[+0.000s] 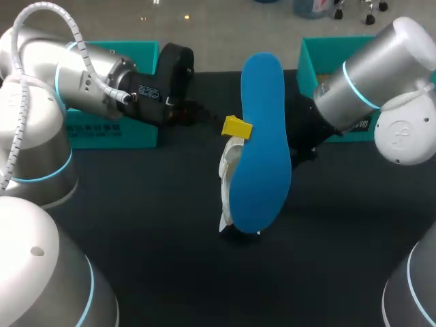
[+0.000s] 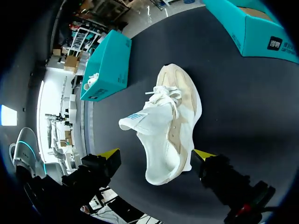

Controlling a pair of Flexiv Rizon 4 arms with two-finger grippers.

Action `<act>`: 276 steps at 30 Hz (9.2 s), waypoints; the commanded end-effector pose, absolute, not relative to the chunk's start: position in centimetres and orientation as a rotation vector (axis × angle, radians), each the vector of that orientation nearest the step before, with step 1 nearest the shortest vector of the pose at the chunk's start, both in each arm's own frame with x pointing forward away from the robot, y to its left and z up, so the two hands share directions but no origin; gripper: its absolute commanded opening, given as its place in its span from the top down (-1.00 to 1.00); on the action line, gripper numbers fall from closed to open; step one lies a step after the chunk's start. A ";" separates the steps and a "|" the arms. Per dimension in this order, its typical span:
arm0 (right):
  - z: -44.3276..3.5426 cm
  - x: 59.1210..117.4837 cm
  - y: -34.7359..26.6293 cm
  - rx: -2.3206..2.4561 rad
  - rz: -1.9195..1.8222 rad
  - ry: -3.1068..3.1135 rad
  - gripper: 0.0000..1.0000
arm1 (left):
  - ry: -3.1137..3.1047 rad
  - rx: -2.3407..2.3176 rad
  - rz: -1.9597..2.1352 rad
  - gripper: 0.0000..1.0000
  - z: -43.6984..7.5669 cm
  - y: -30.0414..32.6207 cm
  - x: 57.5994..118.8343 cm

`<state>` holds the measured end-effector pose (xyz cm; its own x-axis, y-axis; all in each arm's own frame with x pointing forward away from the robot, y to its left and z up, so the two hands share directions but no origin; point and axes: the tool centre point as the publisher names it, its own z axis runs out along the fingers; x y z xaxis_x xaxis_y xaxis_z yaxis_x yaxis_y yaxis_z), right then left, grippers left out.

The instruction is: Take the shoe out of the shoebox, open the shoe tongue, remove and reinsert the insole, then place the shoe into the shoebox

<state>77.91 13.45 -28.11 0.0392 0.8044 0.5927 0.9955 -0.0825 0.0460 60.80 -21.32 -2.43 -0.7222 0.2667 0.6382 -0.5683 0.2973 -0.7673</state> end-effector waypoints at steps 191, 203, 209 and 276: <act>-13.5 80.7 9.1 -1.281 -1.243 -1.343 1.00 | -2.818 -2.388 2.003 1.00 -13.4 -28.0 77.6; -14.4 80.8 8.9 -1.297 -1.251 -1.329 1.00 | -2.823 -2.385 1.752 -1.00 -13.0 -25.9 77.7; -14.8 80.7 9.2 -1.287 -1.229 -1.341 1.00 | -2.748 -2.348 1.527 -1.00 -12.9 -24.7 77.8; -17.3 80.7 10.9 -1.272 -1.117 -1.425 1.00 | -2.139 -2.288 0.052 -1.00 -9.4 -25.6 81.2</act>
